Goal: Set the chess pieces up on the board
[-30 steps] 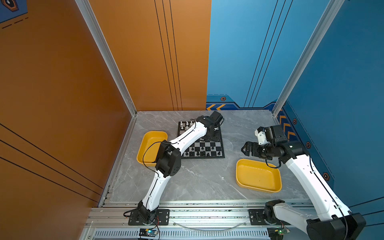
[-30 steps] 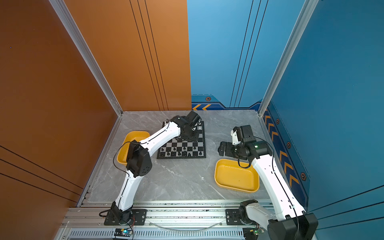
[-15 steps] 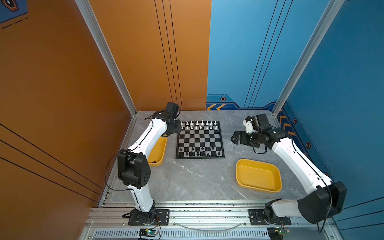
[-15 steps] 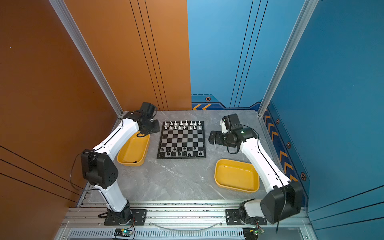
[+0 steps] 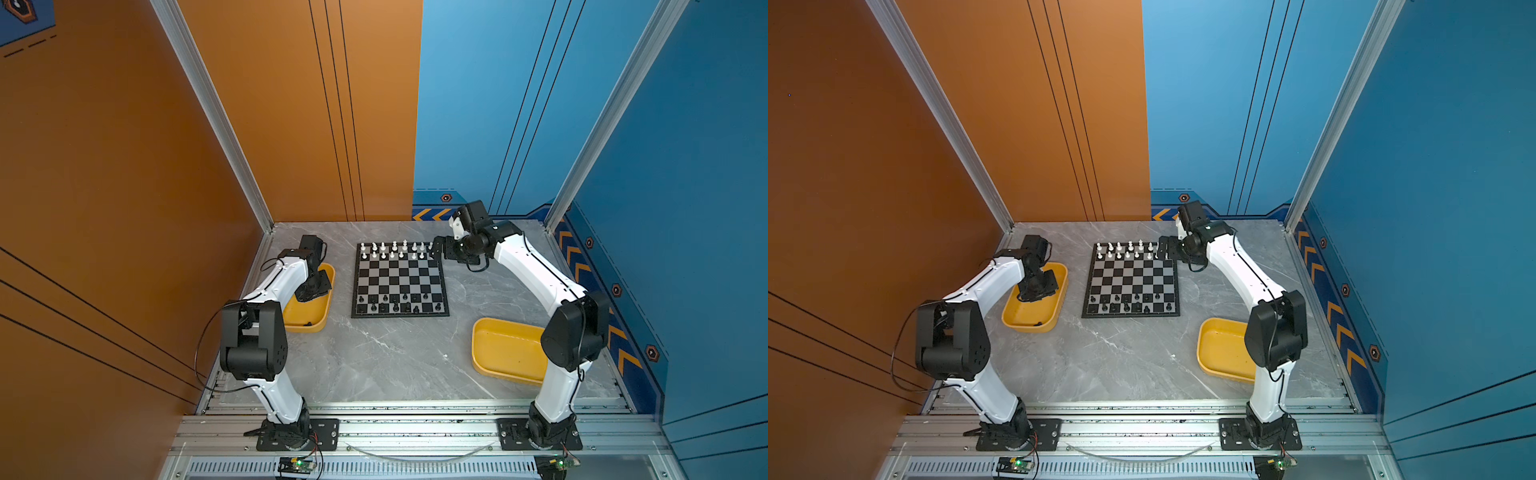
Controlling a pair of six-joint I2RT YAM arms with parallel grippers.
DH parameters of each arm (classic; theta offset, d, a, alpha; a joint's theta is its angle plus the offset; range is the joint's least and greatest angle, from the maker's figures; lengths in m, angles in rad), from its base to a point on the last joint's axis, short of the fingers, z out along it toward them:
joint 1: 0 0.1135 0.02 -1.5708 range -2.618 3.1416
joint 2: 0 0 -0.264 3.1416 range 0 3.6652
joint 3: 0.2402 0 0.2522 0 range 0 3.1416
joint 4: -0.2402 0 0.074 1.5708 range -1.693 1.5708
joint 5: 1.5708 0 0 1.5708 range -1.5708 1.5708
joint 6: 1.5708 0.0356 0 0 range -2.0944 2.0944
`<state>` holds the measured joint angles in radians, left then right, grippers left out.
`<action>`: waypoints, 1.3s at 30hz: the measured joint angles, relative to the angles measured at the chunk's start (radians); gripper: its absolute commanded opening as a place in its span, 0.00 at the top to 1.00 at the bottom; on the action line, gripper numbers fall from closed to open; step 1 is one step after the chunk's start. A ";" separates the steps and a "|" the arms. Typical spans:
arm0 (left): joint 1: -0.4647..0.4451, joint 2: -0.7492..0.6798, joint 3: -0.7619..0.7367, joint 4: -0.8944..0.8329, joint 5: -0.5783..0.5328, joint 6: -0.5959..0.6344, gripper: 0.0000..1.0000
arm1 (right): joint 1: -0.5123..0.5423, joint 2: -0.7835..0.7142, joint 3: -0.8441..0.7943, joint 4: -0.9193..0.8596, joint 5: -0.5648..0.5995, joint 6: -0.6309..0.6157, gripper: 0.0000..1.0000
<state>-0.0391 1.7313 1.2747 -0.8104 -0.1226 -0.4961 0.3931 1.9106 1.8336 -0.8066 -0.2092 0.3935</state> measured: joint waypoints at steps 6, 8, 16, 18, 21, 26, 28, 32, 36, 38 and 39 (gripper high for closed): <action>0.000 -0.087 -0.172 0.003 0.019 -0.028 0.79 | 0.002 0.076 0.130 -0.037 -0.004 0.000 0.00; 0.000 -0.134 -0.232 0.005 0.022 -0.045 0.81 | 0.002 0.082 0.146 -0.046 -0.005 0.000 0.00; -0.033 -0.350 -0.417 -0.040 0.030 -0.136 0.83 | 0.002 0.113 0.158 -0.059 -0.033 -0.001 0.00; -0.043 -0.410 -0.444 -0.070 0.030 -0.163 0.83 | 0.002 0.130 0.158 -0.061 -0.042 -0.001 0.00; -0.057 -0.499 -0.483 -0.109 0.030 -0.211 0.82 | 0.002 0.153 0.158 -0.066 -0.057 0.000 0.00; -0.071 -0.586 -0.508 -0.174 0.027 -0.272 0.78 | 0.004 0.184 0.162 -0.066 -0.076 0.000 0.00; -0.069 -0.587 -0.496 -0.197 0.018 -0.280 0.72 | 0.004 0.196 0.166 -0.066 -0.079 0.000 0.00; -0.043 -0.573 -0.442 -0.223 -0.009 -0.272 0.65 | 0.004 0.205 0.171 -0.066 -0.079 0.000 0.00; 0.014 -0.492 -0.388 -0.223 -0.027 -0.229 0.65 | 0.004 0.205 0.178 -0.065 -0.075 0.005 0.00; 0.042 -0.428 -0.365 -0.223 -0.027 -0.198 0.66 | 0.003 0.205 0.178 -0.065 -0.074 0.009 0.00; 0.055 -0.393 -0.354 -0.223 -0.027 -0.179 0.67 | 0.003 0.205 0.180 -0.065 -0.072 0.014 0.00</action>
<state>0.0154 1.3388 0.9207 -1.0332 -0.1497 -0.6754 0.3965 2.1155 2.0132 -0.8719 -0.2817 0.4072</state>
